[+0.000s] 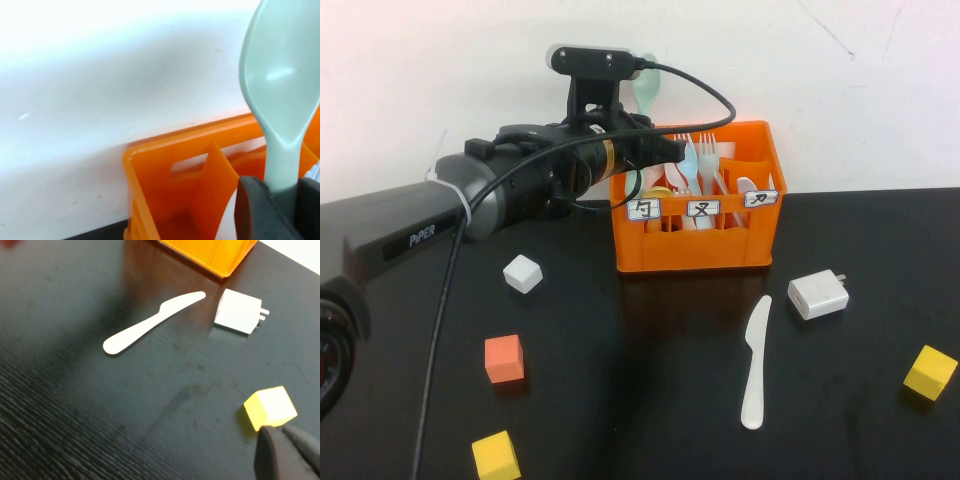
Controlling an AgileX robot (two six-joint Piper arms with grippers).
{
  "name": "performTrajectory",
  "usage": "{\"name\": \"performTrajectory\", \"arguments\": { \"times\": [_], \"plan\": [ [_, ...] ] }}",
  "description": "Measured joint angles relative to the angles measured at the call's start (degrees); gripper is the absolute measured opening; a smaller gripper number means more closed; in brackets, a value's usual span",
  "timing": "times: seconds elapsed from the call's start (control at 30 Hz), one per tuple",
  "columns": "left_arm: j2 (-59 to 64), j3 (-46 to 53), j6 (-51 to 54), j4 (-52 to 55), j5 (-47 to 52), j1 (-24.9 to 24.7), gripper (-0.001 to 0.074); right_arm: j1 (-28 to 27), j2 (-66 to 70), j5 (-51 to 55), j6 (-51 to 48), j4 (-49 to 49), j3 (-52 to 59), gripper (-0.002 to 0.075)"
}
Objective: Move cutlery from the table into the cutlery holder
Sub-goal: Place the spoon on the box
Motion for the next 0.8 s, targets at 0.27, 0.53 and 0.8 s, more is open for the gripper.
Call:
{"name": "performTrajectory", "arguments": {
  "times": [0.27, 0.53, 0.8],
  "plan": [
    [1.8, -0.1, 0.0, 1.6, -0.1, 0.0, 0.0205, 0.0, 0.0, 0.0, 0.0, 0.0, 0.0, -0.0002],
    [1.1, -0.1, 0.0, 6.6, 2.3, 0.0, 0.0363, 0.0, 0.0, 0.0, 0.0, 0.0, 0.0, -0.0002],
    [-6.8, -0.1, 0.0, 7.0, 5.9, 0.0, 0.0288, 0.0, 0.0, 0.0, 0.0, 0.0, 0.0, -0.0002]
  ]
}}
